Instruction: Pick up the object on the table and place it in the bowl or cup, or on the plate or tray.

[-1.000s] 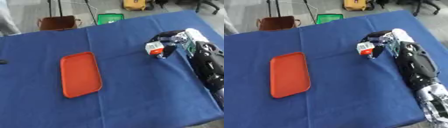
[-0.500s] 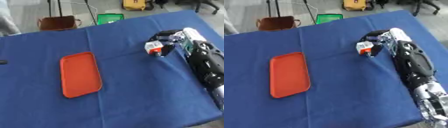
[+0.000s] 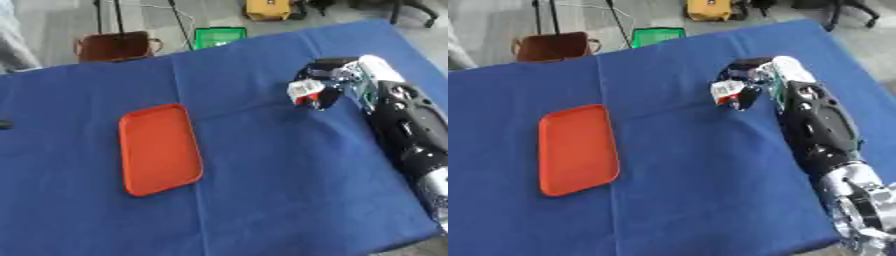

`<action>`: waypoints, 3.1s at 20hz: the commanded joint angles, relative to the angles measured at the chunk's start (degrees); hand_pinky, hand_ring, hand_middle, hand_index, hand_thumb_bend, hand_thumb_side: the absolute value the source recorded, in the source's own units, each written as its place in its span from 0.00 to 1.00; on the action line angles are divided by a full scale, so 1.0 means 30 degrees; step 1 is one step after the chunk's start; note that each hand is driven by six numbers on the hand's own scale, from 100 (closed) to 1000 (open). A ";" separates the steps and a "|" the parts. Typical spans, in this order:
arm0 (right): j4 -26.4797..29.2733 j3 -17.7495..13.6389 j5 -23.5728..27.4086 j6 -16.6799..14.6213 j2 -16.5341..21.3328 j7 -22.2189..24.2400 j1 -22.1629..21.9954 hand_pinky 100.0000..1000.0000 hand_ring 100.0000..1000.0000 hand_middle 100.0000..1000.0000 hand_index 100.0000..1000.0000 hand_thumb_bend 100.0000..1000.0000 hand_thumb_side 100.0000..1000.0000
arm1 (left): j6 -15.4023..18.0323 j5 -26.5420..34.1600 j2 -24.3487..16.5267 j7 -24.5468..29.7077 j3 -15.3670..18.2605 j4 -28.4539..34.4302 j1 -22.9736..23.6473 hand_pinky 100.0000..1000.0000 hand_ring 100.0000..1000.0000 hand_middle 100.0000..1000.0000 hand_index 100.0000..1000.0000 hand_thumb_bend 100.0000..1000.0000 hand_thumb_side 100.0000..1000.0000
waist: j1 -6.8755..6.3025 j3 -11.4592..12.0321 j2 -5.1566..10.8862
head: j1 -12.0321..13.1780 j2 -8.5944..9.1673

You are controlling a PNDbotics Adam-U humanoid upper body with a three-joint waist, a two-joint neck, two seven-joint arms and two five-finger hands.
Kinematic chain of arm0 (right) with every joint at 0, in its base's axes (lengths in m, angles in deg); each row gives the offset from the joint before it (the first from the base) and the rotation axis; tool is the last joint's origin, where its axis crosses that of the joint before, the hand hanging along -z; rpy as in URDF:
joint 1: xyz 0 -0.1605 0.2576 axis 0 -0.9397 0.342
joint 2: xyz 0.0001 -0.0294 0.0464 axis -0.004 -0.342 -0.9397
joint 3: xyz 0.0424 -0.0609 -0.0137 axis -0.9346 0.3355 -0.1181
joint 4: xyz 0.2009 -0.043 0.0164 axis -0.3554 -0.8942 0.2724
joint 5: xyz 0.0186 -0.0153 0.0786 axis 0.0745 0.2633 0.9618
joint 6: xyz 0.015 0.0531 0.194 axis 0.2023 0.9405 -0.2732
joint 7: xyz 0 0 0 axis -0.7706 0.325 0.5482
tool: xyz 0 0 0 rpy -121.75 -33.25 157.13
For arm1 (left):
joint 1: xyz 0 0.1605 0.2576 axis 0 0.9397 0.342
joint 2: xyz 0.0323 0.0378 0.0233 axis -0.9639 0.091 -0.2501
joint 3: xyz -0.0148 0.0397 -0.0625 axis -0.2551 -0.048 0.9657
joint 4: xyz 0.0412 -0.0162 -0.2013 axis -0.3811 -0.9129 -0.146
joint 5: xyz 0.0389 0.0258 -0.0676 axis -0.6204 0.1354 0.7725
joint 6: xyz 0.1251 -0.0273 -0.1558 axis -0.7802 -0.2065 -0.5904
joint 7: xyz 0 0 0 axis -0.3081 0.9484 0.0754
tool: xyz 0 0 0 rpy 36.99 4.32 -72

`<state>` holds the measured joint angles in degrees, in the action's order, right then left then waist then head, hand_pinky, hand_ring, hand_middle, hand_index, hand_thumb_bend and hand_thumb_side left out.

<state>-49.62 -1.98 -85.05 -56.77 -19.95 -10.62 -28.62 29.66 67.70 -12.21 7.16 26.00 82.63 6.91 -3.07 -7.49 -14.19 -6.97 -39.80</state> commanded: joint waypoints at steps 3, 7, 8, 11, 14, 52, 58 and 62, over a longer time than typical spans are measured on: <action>0.1087 -0.0227 -0.0089 -0.0198 0.0246 -0.0895 0.0325 0.80 0.64 0.38 0.48 0.00 0.00 | -0.0002 -0.0004 -0.0504 0.0030 0.0121 0.0268 -0.0098 0.61 0.84 0.75 0.83 0.24 1.00 | 0.0014 -0.0034 0.0404 | -0.0005 -0.0046; 0.2750 0.0203 0.0479 -0.1360 -0.0243 -0.1387 0.0552 0.78 0.60 0.37 0.48 0.00 0.00 | 0.0000 0.0035 -0.0498 0.0050 0.0086 0.0279 -0.0100 0.61 0.85 0.75 0.83 0.23 1.00 | -0.0020 -0.0025 0.0487 | -0.0116 -0.0048; 0.3167 0.0282 0.0617 -0.1666 -0.0421 -0.1475 0.0566 0.78 0.60 0.37 0.48 0.00 0.00 | -0.0002 0.0044 -0.0490 0.0057 0.0082 0.0276 -0.0091 0.61 0.85 0.75 0.83 0.23 1.00 | -0.0037 -0.0036 0.0504 | -0.0128 -0.0050; 0.4045 0.0573 0.1216 -0.2225 -0.1028 -0.1481 0.0701 0.77 0.58 0.37 0.47 0.00 0.00 | 0.0004 0.0076 -0.0487 0.0074 0.0068 0.0278 -0.0082 0.61 0.85 0.75 0.83 0.23 1.00 | -0.0076 0.0010 0.0562 | -0.0203 -0.0050; 0.4891 0.1165 0.1665 -0.2875 -0.2216 -0.1335 0.0920 0.77 0.58 0.37 0.47 0.00 0.00 | 0.0011 0.0125 -0.0464 0.0101 0.0037 0.0287 -0.0087 0.61 0.85 0.75 0.83 0.23 1.00 | -0.0138 0.0069 0.0609 | -0.0288 -0.0033; 0.5281 0.2711 -0.5078 -0.4714 -1.0667 0.0120 -0.0223 0.93 0.85 0.83 0.89 0.23 0.22 | -0.0049 0.0341 -0.0202 0.0349 -0.0169 0.0234 -0.0202 0.61 0.85 0.76 0.83 0.23 1.00 | -0.0296 0.0685 0.0730 | -0.0925 0.0414; 0.5504 0.2236 -0.5210 -0.4141 -1.0105 -0.0024 -0.0033 0.93 0.85 0.81 0.88 0.20 0.19 | -0.0037 0.0369 -0.0240 0.0331 -0.0153 0.0237 -0.0162 0.61 0.85 0.76 0.83 0.23 1.00 | -0.0286 0.0608 0.0835 | -0.0961 0.0428; 0.5506 0.2082 -0.5309 -0.3930 -0.9917 0.0015 0.0036 0.93 0.85 0.80 0.88 0.20 0.18 | -0.0034 0.0382 -0.0250 0.0327 -0.0144 0.0239 -0.0153 0.61 0.85 0.76 0.83 0.23 1.00 | -0.0286 0.0564 0.0868 | -0.0998 0.0433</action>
<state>-34.48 4.65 -100.64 -68.59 -50.17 -10.83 -30.07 29.46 68.70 -12.12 8.09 25.27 82.62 6.90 -3.92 -5.86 -12.81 -9.92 -39.21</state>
